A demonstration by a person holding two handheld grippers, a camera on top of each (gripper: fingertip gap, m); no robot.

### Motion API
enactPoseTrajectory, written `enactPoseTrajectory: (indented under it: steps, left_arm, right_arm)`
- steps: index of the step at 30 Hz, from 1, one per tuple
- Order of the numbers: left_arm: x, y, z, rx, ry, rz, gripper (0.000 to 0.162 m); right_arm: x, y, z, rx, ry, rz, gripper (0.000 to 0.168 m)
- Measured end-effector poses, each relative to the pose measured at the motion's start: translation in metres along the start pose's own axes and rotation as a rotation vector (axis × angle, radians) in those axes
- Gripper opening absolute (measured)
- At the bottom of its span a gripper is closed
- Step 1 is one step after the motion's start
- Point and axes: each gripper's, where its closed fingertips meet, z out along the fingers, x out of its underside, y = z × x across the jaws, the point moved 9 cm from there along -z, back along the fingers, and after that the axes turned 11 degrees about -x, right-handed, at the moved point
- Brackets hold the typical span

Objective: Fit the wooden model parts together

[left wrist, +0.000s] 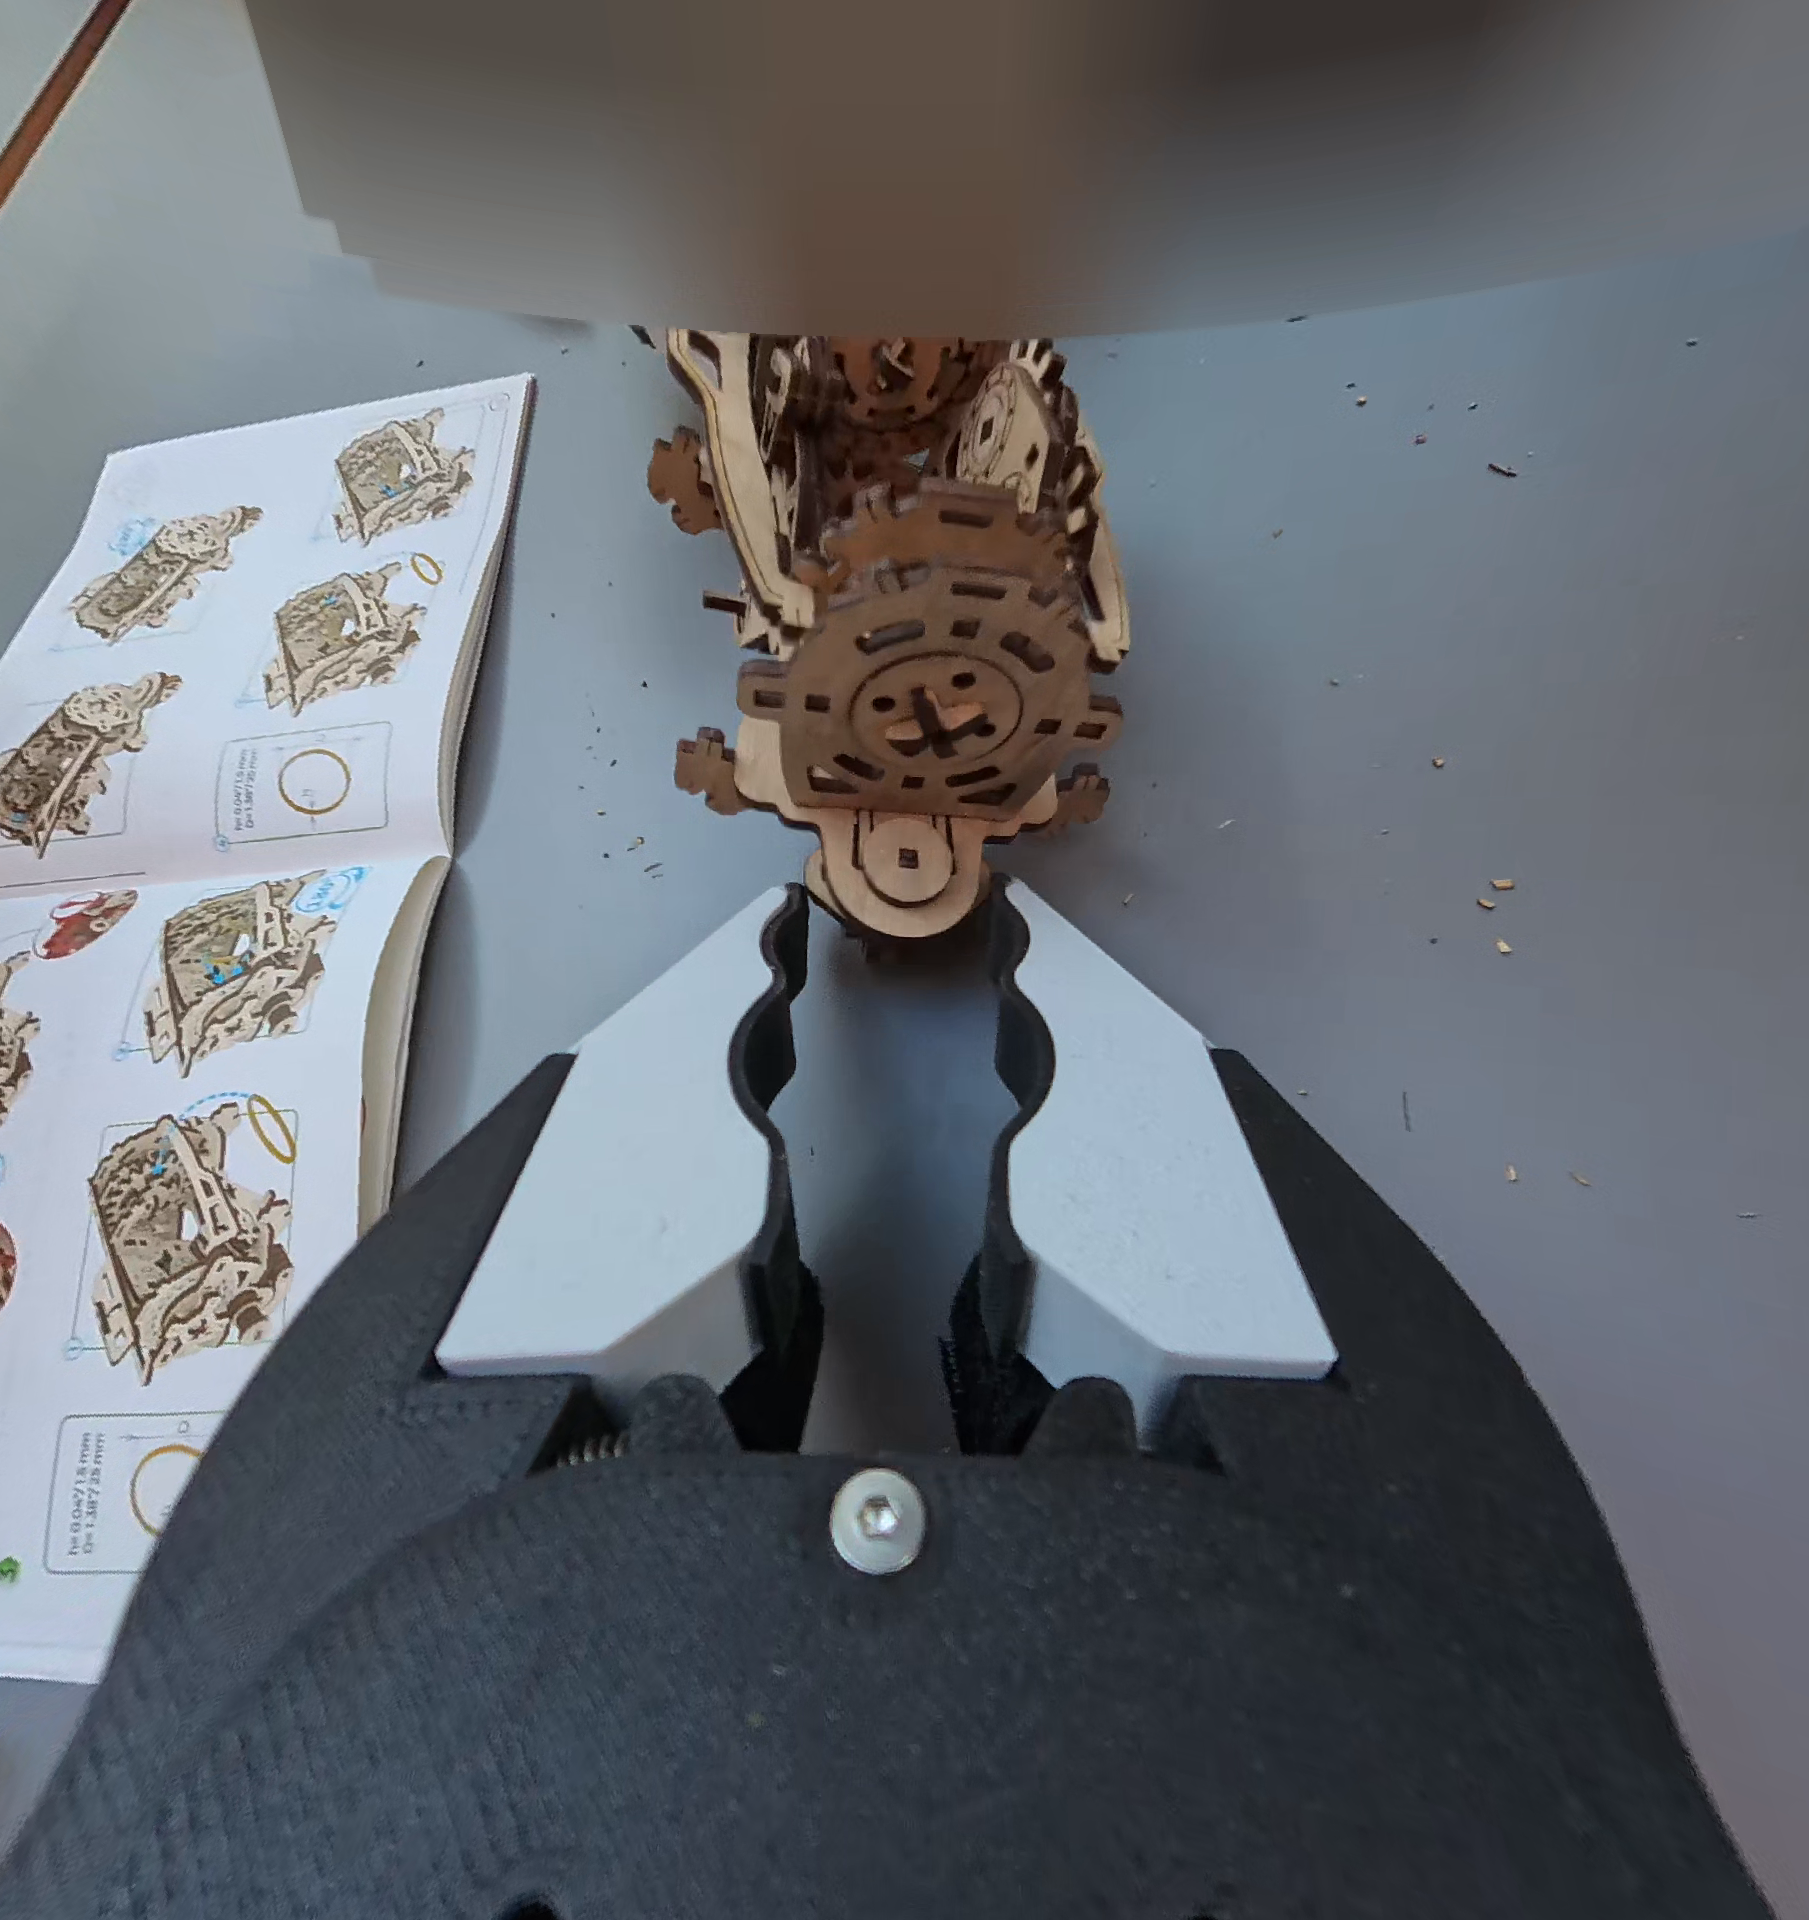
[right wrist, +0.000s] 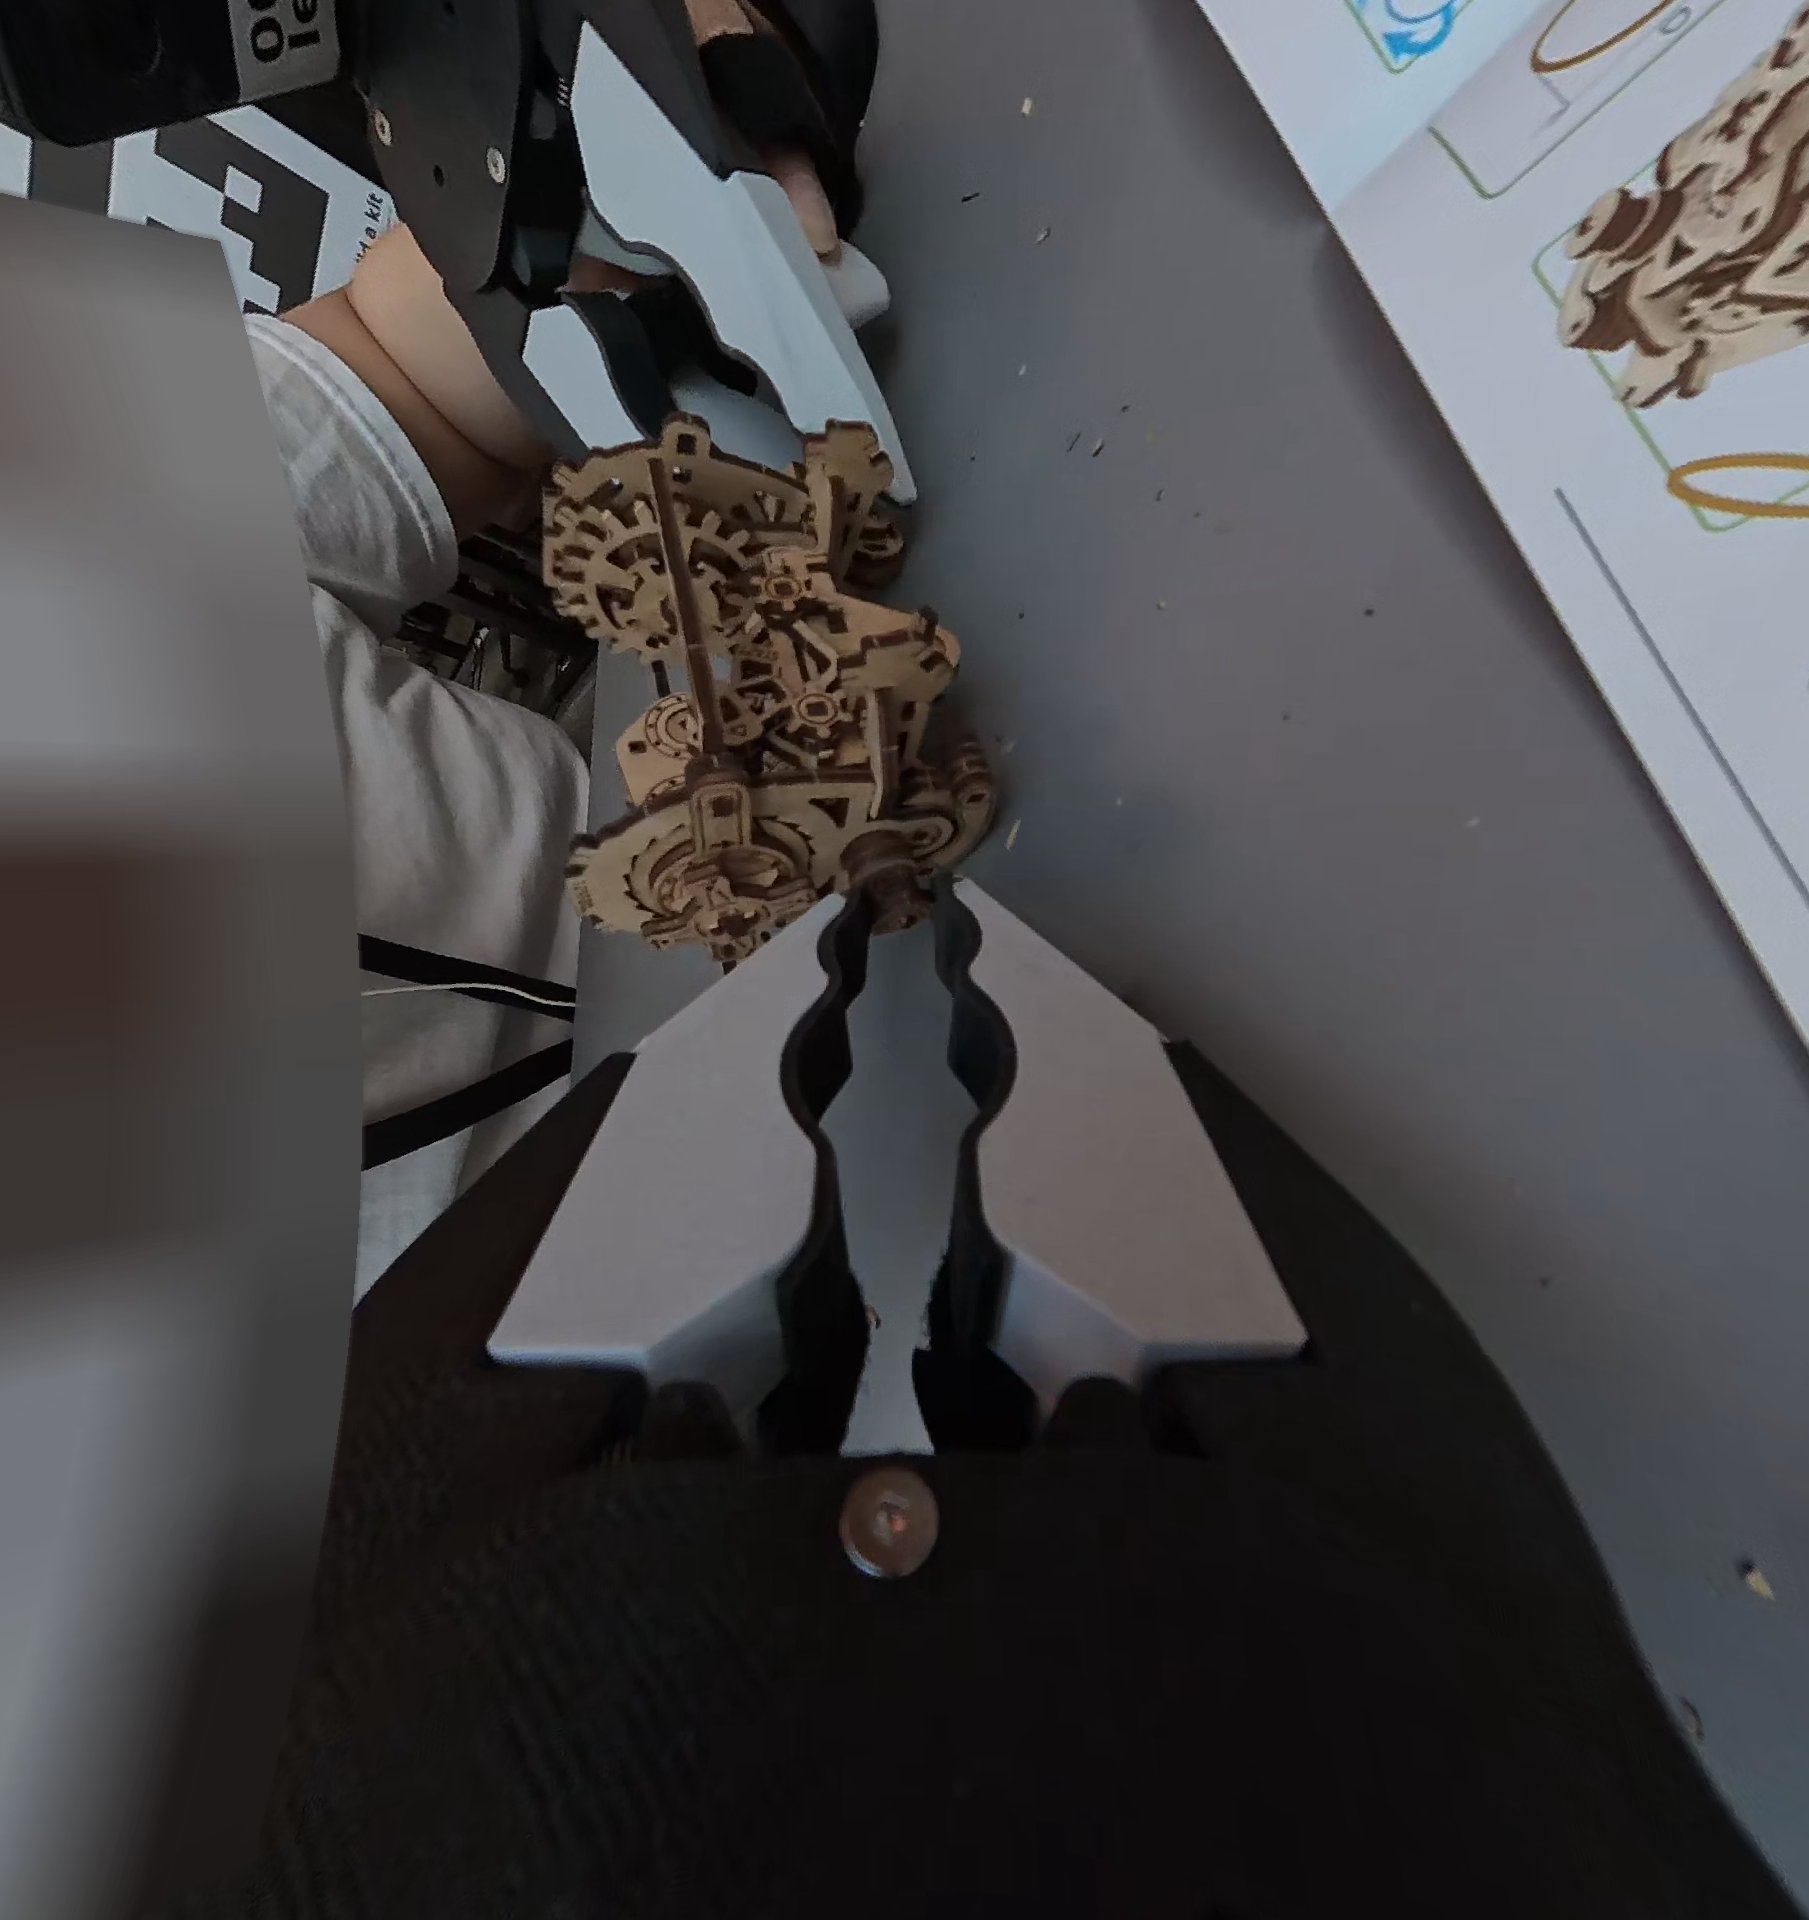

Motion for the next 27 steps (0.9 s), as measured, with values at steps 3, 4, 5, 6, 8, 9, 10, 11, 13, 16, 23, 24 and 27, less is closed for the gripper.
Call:
enactPoseTrajectory:
  steps: [3,4,5,6,8,9,10,11,13,16,23,24,27]
  left_arm:
    - [0.001,-0.001,0.0,-0.012,0.023,-0.017,0.043]
    - [0.001,-0.002,0.0,-0.015,0.021,-0.018,0.042]
    - [0.001,-0.002,-0.001,-0.018,0.023,-0.015,0.042]
    - [0.001,-0.003,-0.001,-0.021,0.025,-0.014,0.042]
    - [0.001,-0.003,-0.001,-0.035,0.036,-0.029,0.047]
    - [0.001,-0.002,-0.002,-0.038,0.04,-0.042,0.053]
    - [0.0,-0.002,-0.003,-0.042,0.04,-0.056,0.059]
    - [-0.002,-0.001,-0.006,-0.044,0.039,-0.075,0.063]
    - [-0.006,0.002,-0.014,-0.057,0.045,-0.138,0.076]
    - [-0.018,0.011,-0.029,-0.135,0.07,-0.346,0.079]
    - [-0.046,-0.006,-0.029,-0.277,0.137,-0.718,0.061]
    - [-0.046,-0.007,-0.029,-0.279,0.135,-0.757,0.055]
    - [-0.051,-0.012,-0.029,-0.24,0.109,-0.831,0.043]
  right_arm:
    - [-0.001,0.001,0.0,-0.015,-0.011,-0.001,0.012]
    - [-0.001,0.001,0.0,-0.014,-0.014,-0.002,0.012]
    - [-0.002,0.001,0.0,-0.015,-0.013,-0.004,0.012]
    - [-0.002,0.001,0.001,-0.016,-0.012,-0.008,0.012]
    - [-0.003,0.002,0.002,-0.01,-0.007,-0.015,0.012]
    - [-0.003,0.003,0.002,-0.01,-0.006,-0.018,0.012]
    - [-0.003,0.003,0.003,-0.01,-0.007,-0.023,0.012]
    - [-0.004,0.003,0.004,-0.01,-0.006,-0.023,0.012]
    - [-0.004,0.003,0.004,-0.008,-0.009,-0.027,0.012]
    - [-0.004,0.003,0.005,-0.007,-0.005,-0.032,0.012]
    - [-0.005,0.003,0.006,-0.004,-0.001,-0.038,0.012]
    - [-0.005,0.003,0.007,-0.001,0.0,-0.038,0.012]
    - [-0.005,0.005,0.007,0.014,0.007,-0.049,0.012]
